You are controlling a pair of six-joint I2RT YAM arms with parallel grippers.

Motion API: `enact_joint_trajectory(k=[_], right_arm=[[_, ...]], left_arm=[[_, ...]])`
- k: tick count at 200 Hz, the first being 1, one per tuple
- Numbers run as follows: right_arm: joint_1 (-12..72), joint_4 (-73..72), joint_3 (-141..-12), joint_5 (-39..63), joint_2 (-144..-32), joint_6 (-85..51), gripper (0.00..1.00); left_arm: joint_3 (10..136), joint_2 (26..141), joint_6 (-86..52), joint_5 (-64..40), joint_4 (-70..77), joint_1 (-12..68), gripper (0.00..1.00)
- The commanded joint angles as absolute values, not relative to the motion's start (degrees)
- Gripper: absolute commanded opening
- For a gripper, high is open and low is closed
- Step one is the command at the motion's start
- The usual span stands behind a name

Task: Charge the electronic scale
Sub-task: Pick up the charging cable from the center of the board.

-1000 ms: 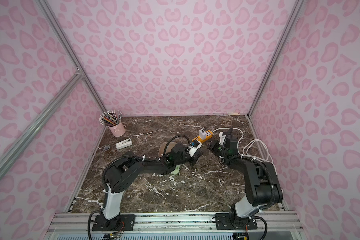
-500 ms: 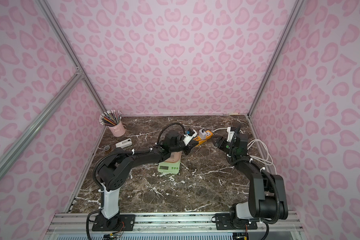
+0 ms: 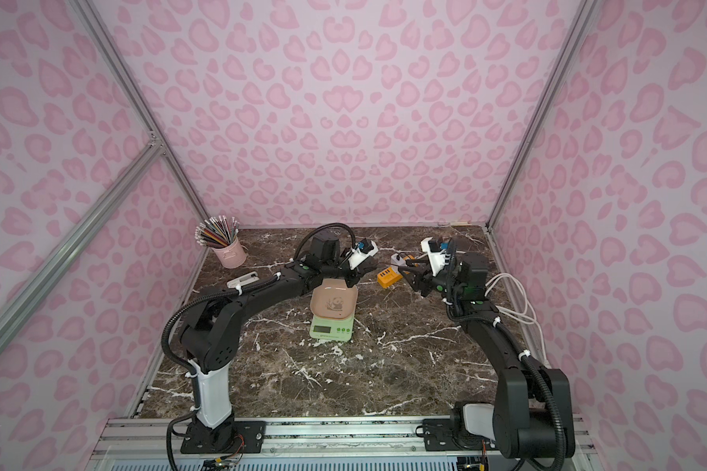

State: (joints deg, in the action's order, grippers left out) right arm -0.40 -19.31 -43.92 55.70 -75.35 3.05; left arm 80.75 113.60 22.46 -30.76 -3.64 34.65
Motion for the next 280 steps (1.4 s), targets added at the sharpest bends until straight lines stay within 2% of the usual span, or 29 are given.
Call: enact_joint_trajectory(k=[1, 45, 93, 123, 143, 172, 280], right_arm=[[0.21, -14.06, -46.79, 64.78, -78.76, 21.29, 0.48], [1.16, -1.76, -56.51, 66.26, -86.79, 37.44, 0.48], [2.15, -5.35, -51.71, 68.92, -87.82, 46.47, 0.47], [2.17, 3.04, -55.44, 67.45, -90.23, 53.12, 0.48], [2.19, 4.0, -56.19, 67.13, -91.6, 53.92, 0.46], [2.11, 2.72, -54.83, 67.78, -91.66, 54.37, 0.36], [3.14, 4.82, -56.75, 68.72, -93.46, 55.28, 0.28]], left_arm=[[82.27, 112.65, 28.56, -33.4, -9.94, 34.72, 0.09], [82.74, 113.64, 30.94, -37.31, -15.3, 35.68, 0.08], [83.65, 114.26, 31.95, -36.93, -15.61, 35.9, 0.08], [83.94, 114.35, 32.11, -36.65, -15.73, 36.51, 0.08], [83.95, 114.35, 32.33, -36.62, -16.13, 36.91, 0.08], [84.3, 114.51, 32.43, -36.64, -16.87, 37.11, 0.08], [85.95, 114.71, 32.82, -37.09, -19.01, 37.53, 0.08]])
